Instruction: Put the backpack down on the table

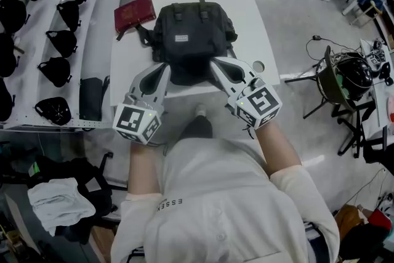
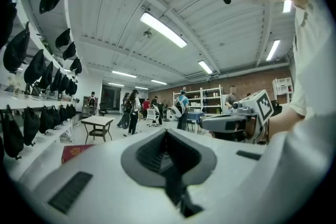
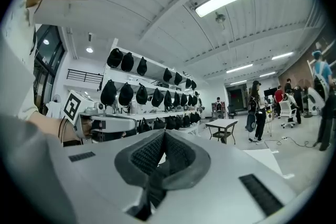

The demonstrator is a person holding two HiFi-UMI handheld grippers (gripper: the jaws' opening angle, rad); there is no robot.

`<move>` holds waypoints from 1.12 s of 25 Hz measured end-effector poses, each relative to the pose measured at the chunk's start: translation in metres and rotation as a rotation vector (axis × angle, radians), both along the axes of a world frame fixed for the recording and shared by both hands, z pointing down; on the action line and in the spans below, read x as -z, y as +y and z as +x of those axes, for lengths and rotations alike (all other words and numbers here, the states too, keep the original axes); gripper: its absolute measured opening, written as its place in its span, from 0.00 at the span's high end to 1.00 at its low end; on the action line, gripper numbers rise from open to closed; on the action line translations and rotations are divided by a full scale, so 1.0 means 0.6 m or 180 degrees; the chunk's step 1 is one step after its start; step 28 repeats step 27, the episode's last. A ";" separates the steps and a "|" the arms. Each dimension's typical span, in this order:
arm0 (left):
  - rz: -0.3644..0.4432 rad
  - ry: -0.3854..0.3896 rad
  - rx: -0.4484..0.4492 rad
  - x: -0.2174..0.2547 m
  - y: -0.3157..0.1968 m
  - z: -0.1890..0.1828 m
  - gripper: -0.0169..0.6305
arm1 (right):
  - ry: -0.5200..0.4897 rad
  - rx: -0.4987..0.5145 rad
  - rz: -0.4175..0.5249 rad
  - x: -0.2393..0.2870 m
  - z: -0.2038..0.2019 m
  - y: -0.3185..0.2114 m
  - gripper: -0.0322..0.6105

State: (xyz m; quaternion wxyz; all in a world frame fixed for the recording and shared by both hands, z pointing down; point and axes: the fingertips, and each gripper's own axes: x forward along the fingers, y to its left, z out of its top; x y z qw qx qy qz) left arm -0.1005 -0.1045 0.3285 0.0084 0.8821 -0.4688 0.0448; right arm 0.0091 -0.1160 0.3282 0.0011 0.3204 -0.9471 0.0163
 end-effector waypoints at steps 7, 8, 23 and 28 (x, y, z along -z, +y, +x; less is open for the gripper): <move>0.0019 0.0015 0.0037 0.013 -0.001 -0.001 0.97 | 0.0015 0.0050 -0.0025 0.002 0.000 -0.003 0.93; 0.0020 0.0019 0.0041 0.013 -0.001 -0.001 0.97 | 0.0019 0.0051 -0.0036 0.001 0.000 -0.003 0.93; 0.0001 -0.0045 0.0032 0.013 0.020 0.017 0.97 | 0.0100 -0.0018 -0.0097 -0.011 0.017 0.025 0.93; 0.0012 -0.0037 0.0029 0.015 0.027 0.022 0.97 | 0.0113 -0.0033 -0.0110 -0.013 0.018 0.036 0.93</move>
